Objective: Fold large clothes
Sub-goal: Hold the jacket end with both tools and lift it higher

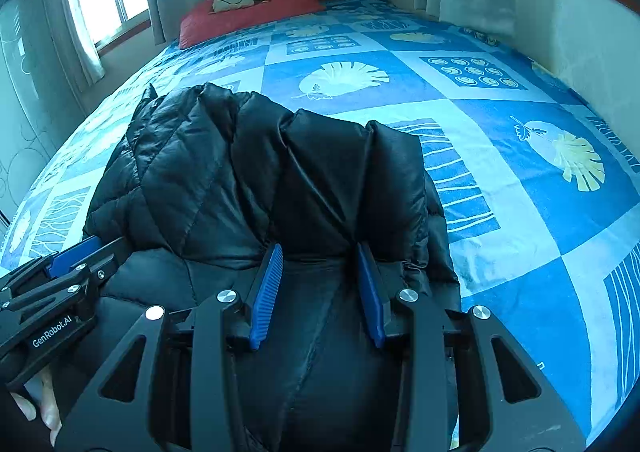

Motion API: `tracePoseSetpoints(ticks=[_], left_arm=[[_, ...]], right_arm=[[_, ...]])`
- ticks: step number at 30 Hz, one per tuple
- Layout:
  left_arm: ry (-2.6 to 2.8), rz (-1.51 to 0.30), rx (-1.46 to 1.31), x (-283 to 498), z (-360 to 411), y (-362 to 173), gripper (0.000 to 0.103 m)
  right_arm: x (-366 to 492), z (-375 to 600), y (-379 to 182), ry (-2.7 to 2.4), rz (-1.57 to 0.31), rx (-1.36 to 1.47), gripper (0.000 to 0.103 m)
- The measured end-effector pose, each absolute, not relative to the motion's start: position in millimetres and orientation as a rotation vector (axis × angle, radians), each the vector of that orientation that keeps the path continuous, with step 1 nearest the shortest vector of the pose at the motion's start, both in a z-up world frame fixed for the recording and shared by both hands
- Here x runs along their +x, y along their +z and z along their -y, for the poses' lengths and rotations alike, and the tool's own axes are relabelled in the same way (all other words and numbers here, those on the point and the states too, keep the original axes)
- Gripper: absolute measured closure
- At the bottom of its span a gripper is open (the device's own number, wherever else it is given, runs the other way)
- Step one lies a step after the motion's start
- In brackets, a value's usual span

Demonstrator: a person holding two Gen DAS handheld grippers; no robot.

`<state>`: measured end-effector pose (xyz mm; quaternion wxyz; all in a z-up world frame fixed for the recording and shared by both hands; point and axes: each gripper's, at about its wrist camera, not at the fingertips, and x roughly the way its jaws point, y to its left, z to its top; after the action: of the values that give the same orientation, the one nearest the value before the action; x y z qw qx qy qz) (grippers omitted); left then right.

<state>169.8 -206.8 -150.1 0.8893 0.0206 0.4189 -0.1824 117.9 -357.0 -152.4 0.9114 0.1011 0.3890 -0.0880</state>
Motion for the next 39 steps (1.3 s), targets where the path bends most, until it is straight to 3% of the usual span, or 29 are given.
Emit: tracePoseSetpoints(ticks=[30,35,37,39], left_arm=[[-0.319,-0.844,0.176,158.5,223.6,-139.2,0.047],[-0.331,-0.863,0.136,158.2,205.9,-124.3,0.034],[-0.338,-0.878,0.058,156.8,187.8,-116.9,0.034],[-0.328,-0.903,-0.047,154.2,163.0,-114.1,0.033]], right_arm=[[110.0,337.4,-136.4,-0.236,-0.787,0.116,0.064],[94.4,338.3,-121.9,-0.209,-0.754,0.147,0.05],[84.4,339.4,-114.4,-0.198,-0.732,0.175,0.039],[72.1,343.0,-107.3,-0.196,-0.708,0.207,0.035]])
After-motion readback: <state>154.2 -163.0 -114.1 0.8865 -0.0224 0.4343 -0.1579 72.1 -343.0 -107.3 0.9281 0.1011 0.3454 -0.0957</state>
